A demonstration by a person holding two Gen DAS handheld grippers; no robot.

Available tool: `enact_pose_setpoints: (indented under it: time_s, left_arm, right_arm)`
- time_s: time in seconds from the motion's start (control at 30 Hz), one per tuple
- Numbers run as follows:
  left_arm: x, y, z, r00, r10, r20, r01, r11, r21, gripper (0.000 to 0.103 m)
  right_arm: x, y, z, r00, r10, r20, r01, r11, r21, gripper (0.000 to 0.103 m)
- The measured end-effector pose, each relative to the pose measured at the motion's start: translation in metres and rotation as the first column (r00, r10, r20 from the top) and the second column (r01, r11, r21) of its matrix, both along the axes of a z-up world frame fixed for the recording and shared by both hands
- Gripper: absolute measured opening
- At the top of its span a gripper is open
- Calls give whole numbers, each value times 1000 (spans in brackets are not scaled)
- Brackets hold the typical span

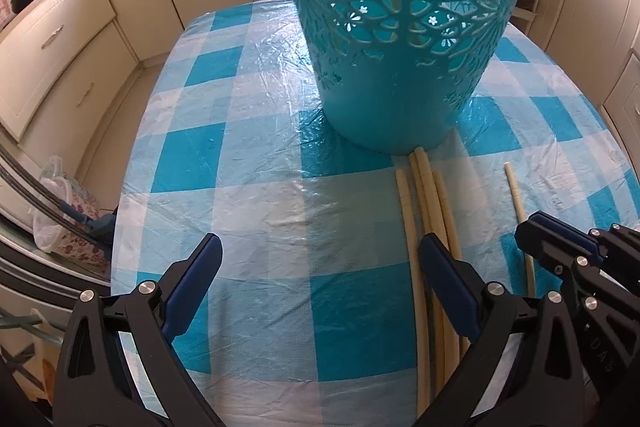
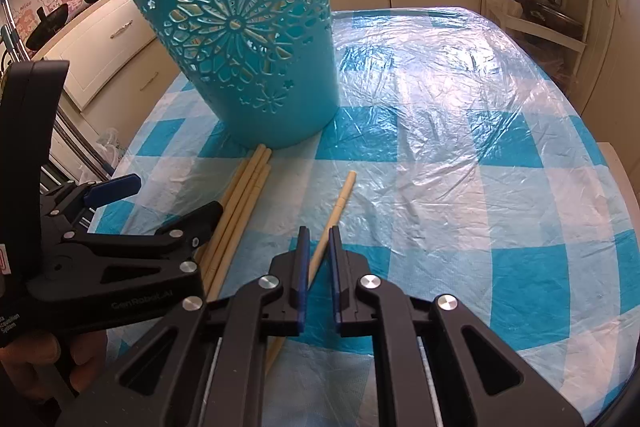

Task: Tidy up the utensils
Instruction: 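Lower the left gripper onto a chopstick and close on it, then lift the chopstick with the left gripper and drop it into the basket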

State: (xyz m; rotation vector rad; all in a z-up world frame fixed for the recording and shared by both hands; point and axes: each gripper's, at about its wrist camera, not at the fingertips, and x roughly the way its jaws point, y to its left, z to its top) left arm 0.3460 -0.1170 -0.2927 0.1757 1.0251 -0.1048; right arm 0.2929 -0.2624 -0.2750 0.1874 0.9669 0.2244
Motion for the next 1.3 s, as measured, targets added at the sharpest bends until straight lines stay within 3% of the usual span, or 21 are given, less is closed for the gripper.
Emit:
enact_pose_setpoints:
  time_s: [0.1,0.47,0.57,0.73,0.9,1.03,1.3]
  left_arm:
    - [3,4,0,1000,8,-8,-8,1000,8,94]
    - [15,-9,0,999,-52,-8,52,998,-41,62]
    - [13,-14,1,997,-82,-2,82,995,-58,47]
    - [7,-25,3,988,-154,-8,153,985,-85,7]
    - [2,-23,5,985,-166,-40,160,980,-123,5]
    - [1,1,11,983,-168,-78,144,959,-245,5]
    - [-23,46,74,981,-193,6,178,895,-408,5]
  right_arm:
    - [0,0,-1,1000,-1,3,1,1000,1,10]
    - [7,-1,-2,1000,-17,18,17,1000,1,10]
    - [8,-1,-2,1000,-18,17,18,1000,4,10]
    - [9,-2,-2,1000,-18,17,18,1000,17,11]
    - [8,-3,-2,1000,-8,22,7,1000,21,16]
    - [7,1,-1,1000,3,28,-3,1000,7,20]
    - [6,2,-1,1000,4,30,-4,1000,4,20]
